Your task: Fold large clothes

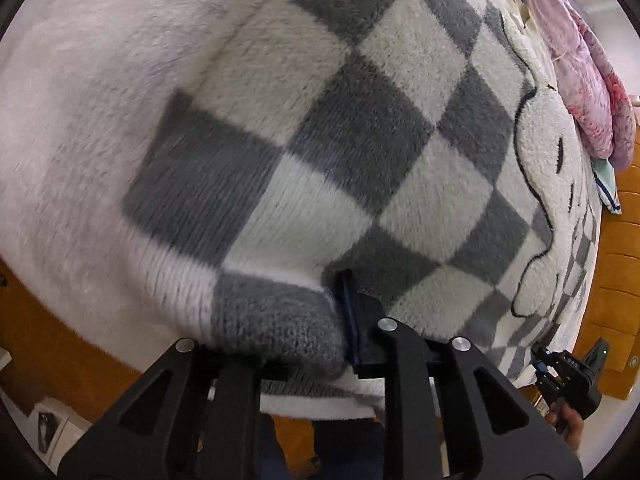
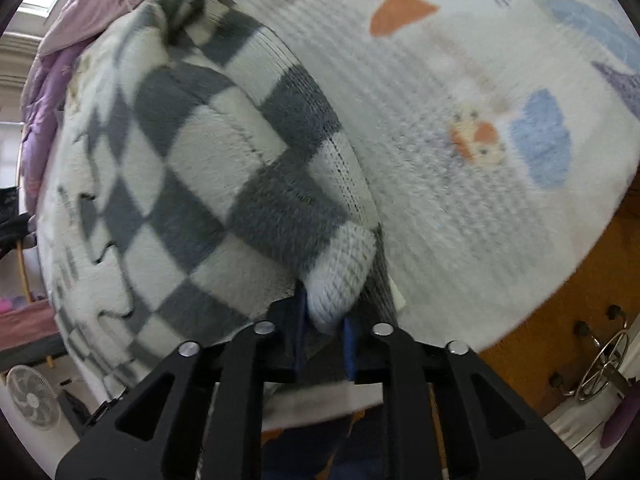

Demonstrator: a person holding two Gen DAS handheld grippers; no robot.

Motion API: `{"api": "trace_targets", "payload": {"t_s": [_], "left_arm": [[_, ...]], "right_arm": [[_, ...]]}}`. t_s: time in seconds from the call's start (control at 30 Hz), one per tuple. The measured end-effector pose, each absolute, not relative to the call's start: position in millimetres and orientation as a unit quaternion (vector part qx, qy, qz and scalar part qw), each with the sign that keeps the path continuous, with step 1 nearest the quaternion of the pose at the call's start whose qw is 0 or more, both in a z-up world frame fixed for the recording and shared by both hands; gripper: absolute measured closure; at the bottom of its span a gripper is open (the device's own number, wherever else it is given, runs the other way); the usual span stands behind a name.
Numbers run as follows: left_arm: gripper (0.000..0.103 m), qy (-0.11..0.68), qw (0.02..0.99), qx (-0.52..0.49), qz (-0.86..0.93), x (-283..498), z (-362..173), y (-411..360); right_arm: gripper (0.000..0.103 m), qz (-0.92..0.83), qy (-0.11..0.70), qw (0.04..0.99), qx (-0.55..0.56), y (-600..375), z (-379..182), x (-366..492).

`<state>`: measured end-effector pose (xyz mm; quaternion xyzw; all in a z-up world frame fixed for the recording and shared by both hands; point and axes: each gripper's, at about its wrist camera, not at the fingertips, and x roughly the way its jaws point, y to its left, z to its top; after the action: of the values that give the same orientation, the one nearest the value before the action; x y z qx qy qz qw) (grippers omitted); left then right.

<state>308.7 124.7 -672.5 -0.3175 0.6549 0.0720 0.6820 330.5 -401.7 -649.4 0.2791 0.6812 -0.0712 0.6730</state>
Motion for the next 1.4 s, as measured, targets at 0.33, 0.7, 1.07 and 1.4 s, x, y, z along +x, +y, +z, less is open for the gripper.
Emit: {"api": "trace_targets", "payload": {"t_s": [0.33,0.7,1.07,1.4], "left_arm": [[0.02,0.627,0.677,-0.384,0.037,270.7,-639.8,157.4],[0.019,0.58,0.692,-0.417,0.103,251.8,-629.1,198.8],[0.018,0.567,0.671,-0.459,0.136,228.6,-650.7,215.1],[0.018,0.56,0.655,-0.496,0.111,219.7,-663.0,211.5]], "right_arm": [[0.067,0.008,0.7,0.708,0.087,-321.4,-557.4,342.5],[0.101,0.15,0.629,0.762,0.04,-150.7,-563.4,491.7],[0.103,0.143,0.689,0.708,0.061,-152.3,-629.2,513.5],[0.103,0.149,0.71,0.687,0.043,-163.1,-623.3,418.5]]}}
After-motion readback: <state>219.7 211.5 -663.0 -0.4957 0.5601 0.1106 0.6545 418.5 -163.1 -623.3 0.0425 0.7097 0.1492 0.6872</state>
